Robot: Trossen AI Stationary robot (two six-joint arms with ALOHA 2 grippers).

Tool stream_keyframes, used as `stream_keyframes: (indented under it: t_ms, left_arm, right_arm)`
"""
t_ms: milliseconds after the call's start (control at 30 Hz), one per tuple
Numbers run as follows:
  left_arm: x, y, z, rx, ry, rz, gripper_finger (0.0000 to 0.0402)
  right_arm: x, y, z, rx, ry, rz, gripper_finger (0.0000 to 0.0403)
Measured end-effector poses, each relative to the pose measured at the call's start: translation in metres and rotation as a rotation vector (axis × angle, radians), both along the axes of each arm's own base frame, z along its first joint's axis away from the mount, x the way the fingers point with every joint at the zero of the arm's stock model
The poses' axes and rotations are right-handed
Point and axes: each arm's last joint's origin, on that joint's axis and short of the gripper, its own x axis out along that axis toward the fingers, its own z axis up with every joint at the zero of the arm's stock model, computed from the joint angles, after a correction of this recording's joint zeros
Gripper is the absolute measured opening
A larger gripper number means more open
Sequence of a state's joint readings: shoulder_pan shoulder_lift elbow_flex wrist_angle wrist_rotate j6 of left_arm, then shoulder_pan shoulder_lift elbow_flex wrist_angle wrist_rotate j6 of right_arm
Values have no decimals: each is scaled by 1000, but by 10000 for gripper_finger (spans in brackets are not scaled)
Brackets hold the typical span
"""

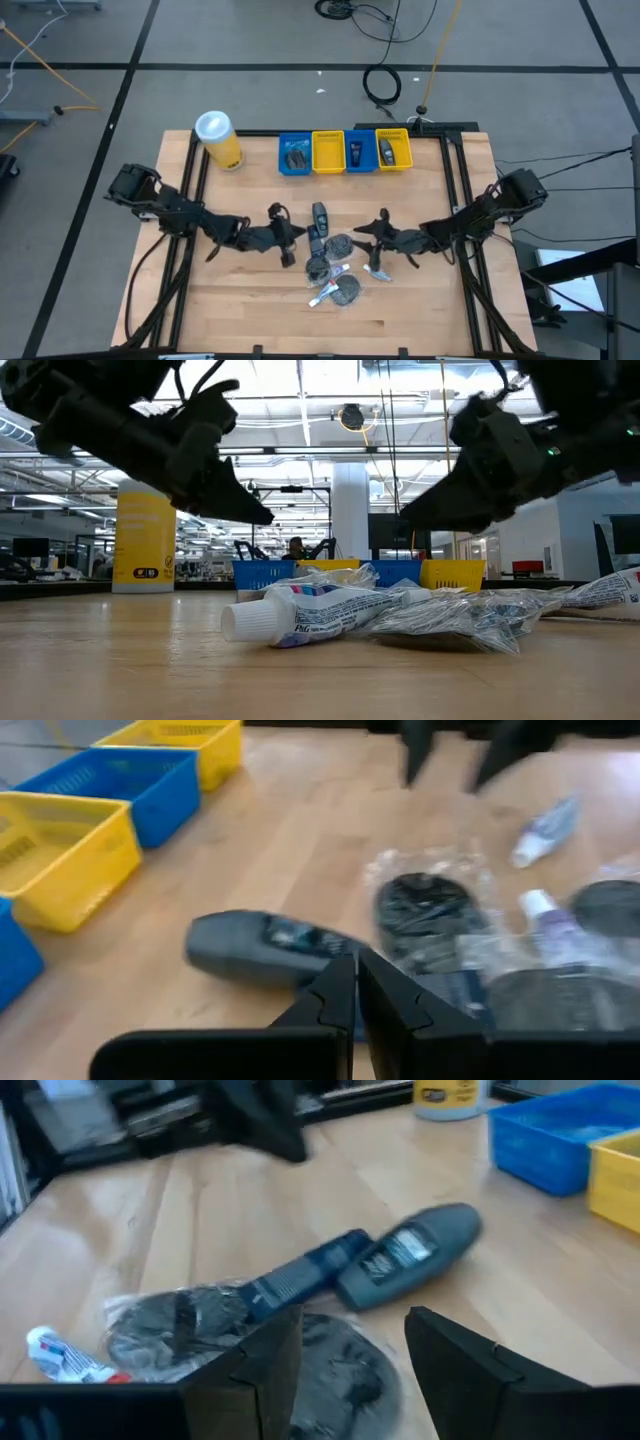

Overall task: Pick & Place Travel size toiletries
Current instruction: Put the white toothpaste into the left yellow bin

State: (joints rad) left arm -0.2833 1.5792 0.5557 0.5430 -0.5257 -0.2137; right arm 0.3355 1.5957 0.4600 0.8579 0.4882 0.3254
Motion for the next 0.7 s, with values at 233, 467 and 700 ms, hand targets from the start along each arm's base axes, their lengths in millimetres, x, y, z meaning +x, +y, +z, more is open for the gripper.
stream_keyframes:
  t_ms: [233,467,700]
  left_arm:
    - [3,9,-2,1,7,35,3]
    - [2,9,-3,4,25,34,17]
    - [1,9,-5,-1,43,39,16]
  right_arm:
    - [32,16,9,-48,168,261,241]
    - [26,35,21,81,567,359,295]
    - [-9,61,18,102,783,205,287]
